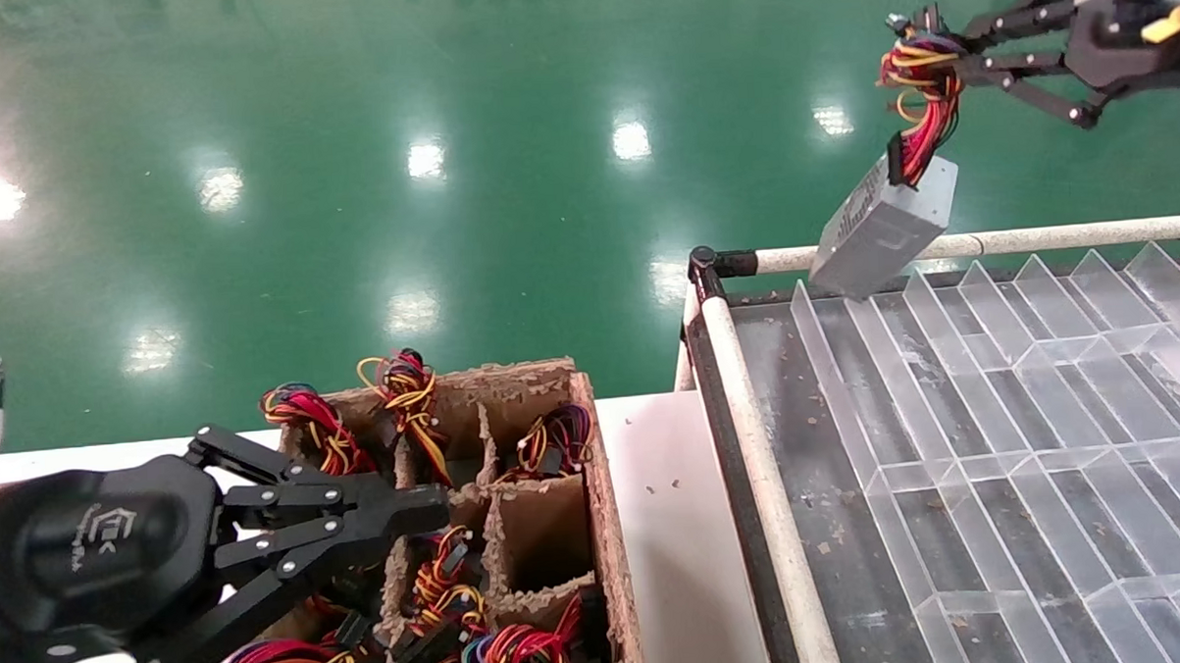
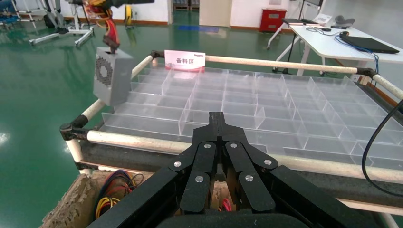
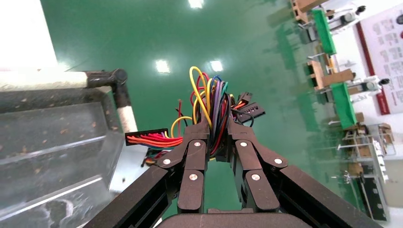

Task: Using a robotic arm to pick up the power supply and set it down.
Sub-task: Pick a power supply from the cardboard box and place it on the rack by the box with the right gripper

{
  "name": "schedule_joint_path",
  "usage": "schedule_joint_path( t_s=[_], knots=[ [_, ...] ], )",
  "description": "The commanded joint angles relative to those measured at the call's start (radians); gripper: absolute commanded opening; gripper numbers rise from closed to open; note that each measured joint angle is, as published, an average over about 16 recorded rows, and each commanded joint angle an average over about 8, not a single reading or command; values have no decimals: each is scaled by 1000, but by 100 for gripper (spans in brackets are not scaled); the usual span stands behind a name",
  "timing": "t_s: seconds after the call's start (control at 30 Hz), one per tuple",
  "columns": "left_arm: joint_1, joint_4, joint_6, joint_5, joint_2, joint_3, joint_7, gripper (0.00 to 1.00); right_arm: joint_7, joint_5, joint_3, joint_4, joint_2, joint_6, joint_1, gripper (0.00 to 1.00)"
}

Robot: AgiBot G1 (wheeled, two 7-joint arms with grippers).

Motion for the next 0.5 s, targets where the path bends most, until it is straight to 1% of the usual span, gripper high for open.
schedule_joint_path(
  t_s=[0.03,0.27,0.5],
  knots=[
    [0,0,0,0,0,0,0,0,-9,-12,-7,-9,-1,-7,8,0],
    [0,0,0,0,0,0,0,0,-33,-44,-23,-35,5,-6,30,0],
    [0,0,0,0,0,0,0,0,-42,-68,-41,-35,8,-38,49,0]
  ],
)
